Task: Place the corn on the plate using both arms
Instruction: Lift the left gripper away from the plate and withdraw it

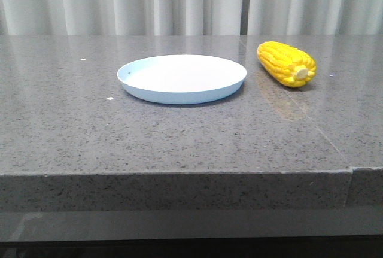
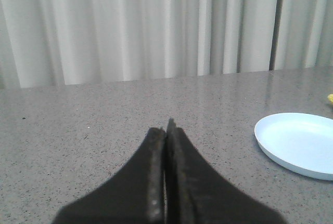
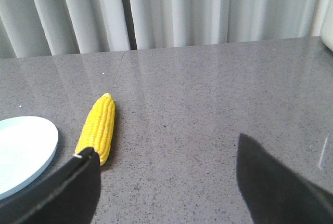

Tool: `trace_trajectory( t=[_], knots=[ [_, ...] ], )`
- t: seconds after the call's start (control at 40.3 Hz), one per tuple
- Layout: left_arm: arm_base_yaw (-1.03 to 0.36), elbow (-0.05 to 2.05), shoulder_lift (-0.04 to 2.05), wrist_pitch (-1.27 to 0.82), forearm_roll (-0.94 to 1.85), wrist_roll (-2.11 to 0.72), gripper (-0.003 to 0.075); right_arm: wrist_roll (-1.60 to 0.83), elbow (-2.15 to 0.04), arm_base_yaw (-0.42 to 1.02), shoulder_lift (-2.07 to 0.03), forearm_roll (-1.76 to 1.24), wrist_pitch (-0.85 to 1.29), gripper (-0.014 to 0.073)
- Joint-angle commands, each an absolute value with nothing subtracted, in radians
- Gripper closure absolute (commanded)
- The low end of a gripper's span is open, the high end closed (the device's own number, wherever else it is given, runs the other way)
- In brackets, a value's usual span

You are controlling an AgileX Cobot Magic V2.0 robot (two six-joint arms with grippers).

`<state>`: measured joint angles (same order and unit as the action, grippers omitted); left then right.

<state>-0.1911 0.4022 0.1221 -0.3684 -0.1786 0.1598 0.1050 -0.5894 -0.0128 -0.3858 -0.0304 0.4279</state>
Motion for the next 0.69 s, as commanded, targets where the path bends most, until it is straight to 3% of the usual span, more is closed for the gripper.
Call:
trace_trajectory(
  t=[0.0, 0.322, 0.496, 0.67],
  knots=[
    [-0.187, 0.427, 0.134, -0.292, -0.182, 0.161, 0.0741, 0.099, -0.623, -0.018, -0.401, -0.027, 0.349, 0.0023],
    [-0.187, 0.427, 0.134, -0.292, -0.182, 0.161, 0.0741, 0.099, -0.629, -0.018, -0.427, -0.073, 0.286, 0.003],
    [-0.187, 0.427, 0.134, -0.292, -0.182, 0.161, 0.074, 0.099, -0.733, -0.018, -0.632, -0.124, 0.362, 0.0088],
    [-0.187, 0.427, 0.134, -0.292, -0.182, 0.161, 0.074, 0.098, -0.921, -0.014, -0.907, -0.124, 0.518, 0.0088]
  ],
)
